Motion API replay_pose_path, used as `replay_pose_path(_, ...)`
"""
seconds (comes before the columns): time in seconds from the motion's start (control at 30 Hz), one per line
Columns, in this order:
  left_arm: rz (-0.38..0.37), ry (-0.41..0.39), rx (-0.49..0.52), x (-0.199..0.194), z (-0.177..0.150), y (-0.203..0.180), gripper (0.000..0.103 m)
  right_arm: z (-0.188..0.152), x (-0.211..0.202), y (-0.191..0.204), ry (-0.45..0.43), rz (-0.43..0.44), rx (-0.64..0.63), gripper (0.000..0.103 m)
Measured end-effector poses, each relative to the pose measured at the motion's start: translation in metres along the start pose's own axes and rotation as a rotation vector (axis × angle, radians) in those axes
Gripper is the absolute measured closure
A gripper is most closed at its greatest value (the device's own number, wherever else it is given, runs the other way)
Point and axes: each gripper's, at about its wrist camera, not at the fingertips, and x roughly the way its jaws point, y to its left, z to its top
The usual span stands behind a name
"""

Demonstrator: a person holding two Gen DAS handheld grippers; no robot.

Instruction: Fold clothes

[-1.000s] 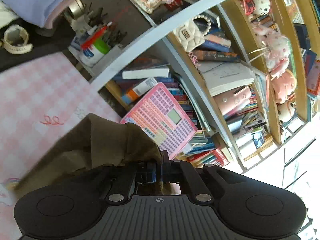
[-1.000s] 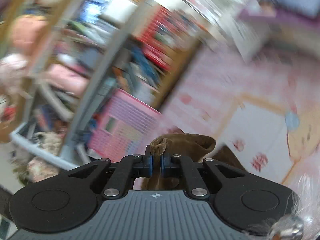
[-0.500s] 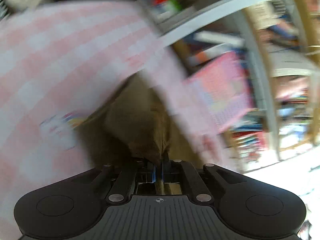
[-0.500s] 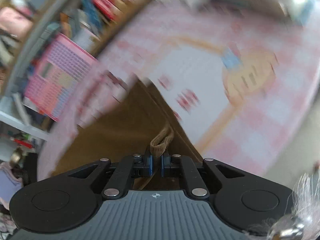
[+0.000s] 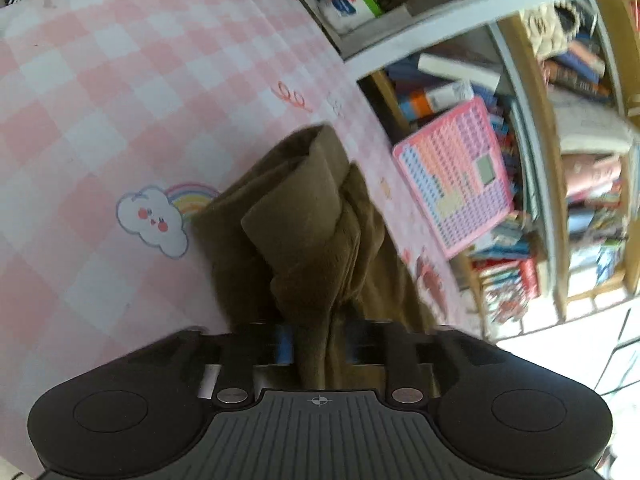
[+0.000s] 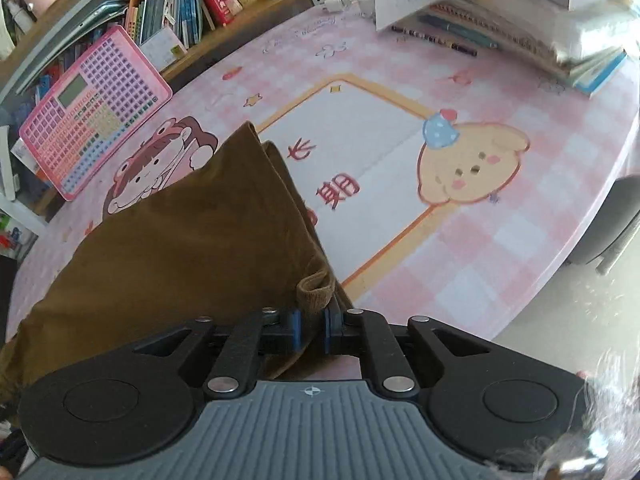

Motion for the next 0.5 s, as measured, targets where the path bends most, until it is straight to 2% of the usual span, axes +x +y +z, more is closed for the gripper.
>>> replay_pose_path(0.03,0.0,-0.007,-0.01,0.0,0.0,0.001,0.055,0.002,-0.006,0.004,-0.03,-0.028,-0.024,0.074)
replay_pose_path(0.1,-0.001,-0.021,-0.03,-0.001,0.001,0.004,0.049,0.005,-0.02,0.018,-0.097,-0.064,-0.083,0.074)
replay_pose_path(0.2,-0.002,-0.042,-0.06,-0.002,0.002,0.007,0.052,0.002,-0.038,0.044,-0.194,-0.055,-0.215,0.074)
replay_pose_path(0.23,-0.002,-0.049,-0.07,-0.002,0.003,0.008,0.053,-0.002,-0.038,0.055,-0.2,-0.037,-0.263,0.074)
replay_pose_path(0.3,0.004,-0.056,-0.085,-0.002,0.003,0.01,0.072,-0.011,-0.035,0.075,-0.196,0.0,-0.352,0.074)
replay_pose_path(0.33,0.029,-0.041,-0.067,0.003,0.003,0.006,0.09,-0.016,-0.029,0.082,-0.172,0.01,-0.384,0.076)
replay_pose_path(0.4,0.061,-0.055,0.008,0.002,-0.001,-0.008,0.093,-0.028,-0.012,0.093,-0.109,0.014,-0.43,0.076)
replay_pose_path(0.5,0.0,-0.148,0.328,-0.024,-0.015,-0.057,0.094,-0.045,0.014,0.096,-0.005,-0.034,-0.462,0.079)
